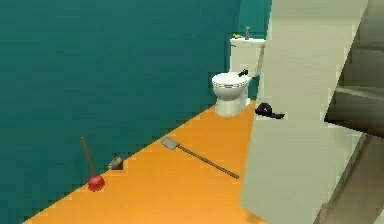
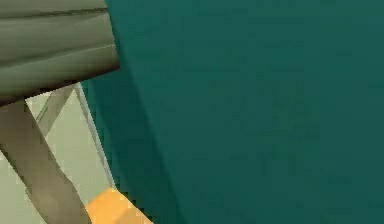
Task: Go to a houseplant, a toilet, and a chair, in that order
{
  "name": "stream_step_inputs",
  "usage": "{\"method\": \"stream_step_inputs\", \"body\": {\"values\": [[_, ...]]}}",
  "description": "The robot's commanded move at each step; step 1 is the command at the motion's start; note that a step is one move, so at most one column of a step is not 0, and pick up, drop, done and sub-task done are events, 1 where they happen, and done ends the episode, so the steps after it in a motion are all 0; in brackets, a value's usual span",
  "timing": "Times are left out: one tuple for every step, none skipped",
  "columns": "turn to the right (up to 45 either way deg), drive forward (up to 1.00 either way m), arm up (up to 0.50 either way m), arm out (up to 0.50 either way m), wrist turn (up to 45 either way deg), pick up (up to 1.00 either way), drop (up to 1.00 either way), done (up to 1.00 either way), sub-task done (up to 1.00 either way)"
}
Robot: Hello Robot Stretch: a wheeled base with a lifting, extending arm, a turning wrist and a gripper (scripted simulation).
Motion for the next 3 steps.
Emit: {"method": "stream_step_inputs", "body": {"values": [[0.0,1.0,0.0,0.0,0.0,0.0,0.0,0.0,0.0],[-6.0,0.0,0.0,0.0,0.0,0.0,0.0,0.0,0.0],[0.0,0.35,0.0,0.0,0.0,0.0,0.0,0.0,0.0]]}}
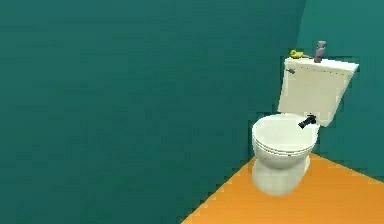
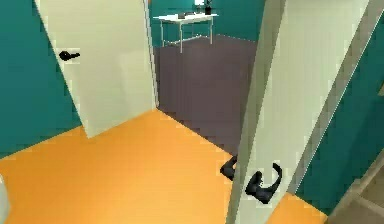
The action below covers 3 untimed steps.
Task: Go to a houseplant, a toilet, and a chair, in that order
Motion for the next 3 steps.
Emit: {"method": "stream_step_inputs", "body": {"values": [[45.0,0.0,0.0,0.0,0.0,0.0,0.0,0.0,0.0],[24.0,0.0,0.0,0.0,0.0,0.0,0.0,0.0,0.0],[0.0,1.0,0.0,0.0,0.0,0.0,0.0,0.0,0.0]]}}
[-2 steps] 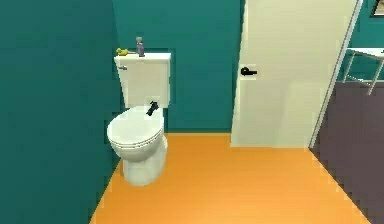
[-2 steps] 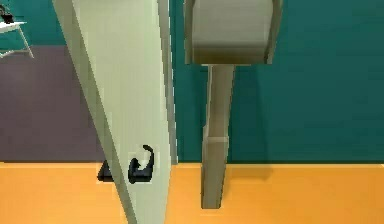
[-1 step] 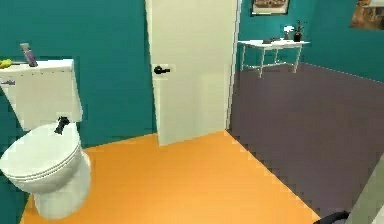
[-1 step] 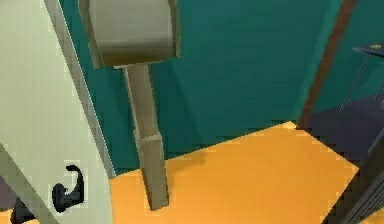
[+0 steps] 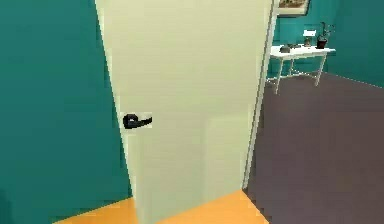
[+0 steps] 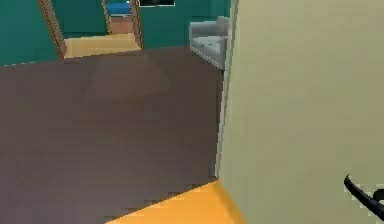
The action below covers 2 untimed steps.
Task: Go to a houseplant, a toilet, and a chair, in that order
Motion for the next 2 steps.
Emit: {"method": "stream_step_inputs", "body": {"values": [[39.0,0.0,0.0,0.0,0.0,0.0,0.0,0.0,0.0],[0.0,1.0,0.0,0.0,0.0,0.0,0.0,0.0,0.0]]}}
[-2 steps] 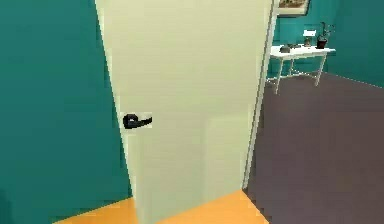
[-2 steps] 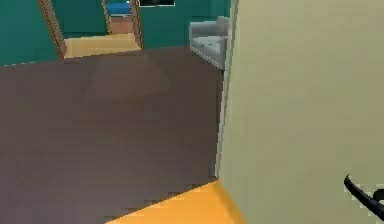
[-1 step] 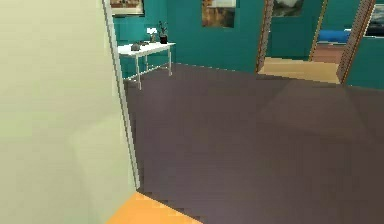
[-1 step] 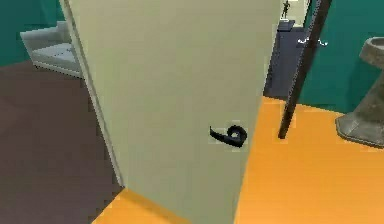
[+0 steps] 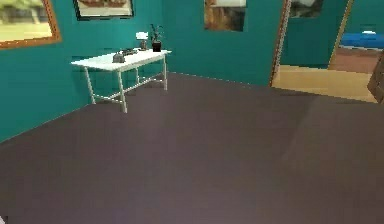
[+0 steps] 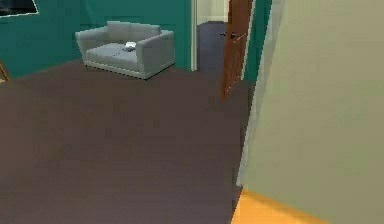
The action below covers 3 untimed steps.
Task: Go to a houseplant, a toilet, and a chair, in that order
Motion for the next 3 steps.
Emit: {"method": "stream_step_inputs", "body": {"values": [[0.0,0.85,0.0,0.0,0.0,0.0,0.0,0.0,0.0],[-6.0,0.0,0.0,0.0,0.0,0.0,0.0,0.0,0.0],[0.0,1.0,0.0,0.0,0.0,0.0,0.0,0.0,0.0]]}}
